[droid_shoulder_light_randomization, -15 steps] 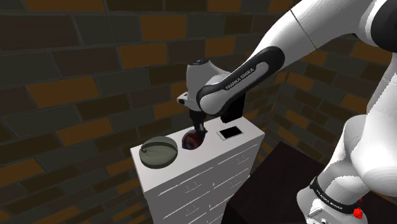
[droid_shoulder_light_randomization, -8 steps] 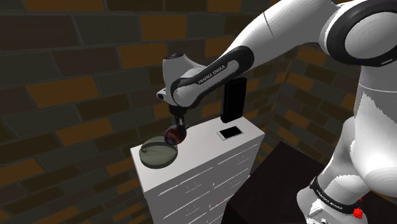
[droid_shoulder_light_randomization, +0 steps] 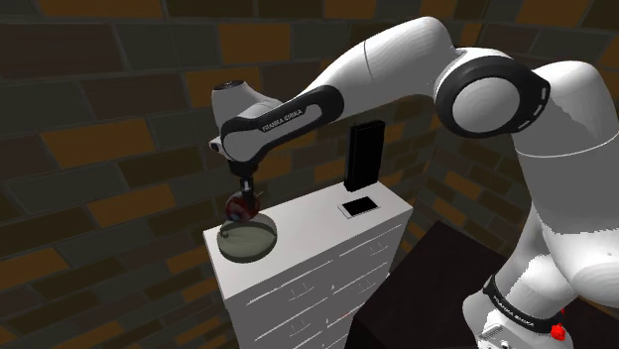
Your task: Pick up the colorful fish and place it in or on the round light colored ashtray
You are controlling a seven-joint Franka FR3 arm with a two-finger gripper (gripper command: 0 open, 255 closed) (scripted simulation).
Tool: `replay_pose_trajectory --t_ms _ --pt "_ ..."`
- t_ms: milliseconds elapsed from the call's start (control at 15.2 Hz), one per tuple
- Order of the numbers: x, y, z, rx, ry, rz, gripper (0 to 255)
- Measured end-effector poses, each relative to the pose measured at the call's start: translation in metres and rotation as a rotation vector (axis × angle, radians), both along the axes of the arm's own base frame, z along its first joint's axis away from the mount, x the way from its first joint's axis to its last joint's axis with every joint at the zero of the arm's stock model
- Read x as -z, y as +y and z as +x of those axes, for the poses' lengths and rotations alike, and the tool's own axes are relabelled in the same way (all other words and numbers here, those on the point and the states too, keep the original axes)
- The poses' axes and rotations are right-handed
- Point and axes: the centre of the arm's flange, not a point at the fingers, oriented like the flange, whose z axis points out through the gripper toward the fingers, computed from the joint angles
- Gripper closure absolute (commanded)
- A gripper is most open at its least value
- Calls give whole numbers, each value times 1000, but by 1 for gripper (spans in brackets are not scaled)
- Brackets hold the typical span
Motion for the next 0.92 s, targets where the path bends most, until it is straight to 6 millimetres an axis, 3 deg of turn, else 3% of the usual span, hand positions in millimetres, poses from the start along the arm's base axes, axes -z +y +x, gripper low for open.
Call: replay_pose_trajectory --t_ms 924 --pt "70 2 5 0 -3 1 255"
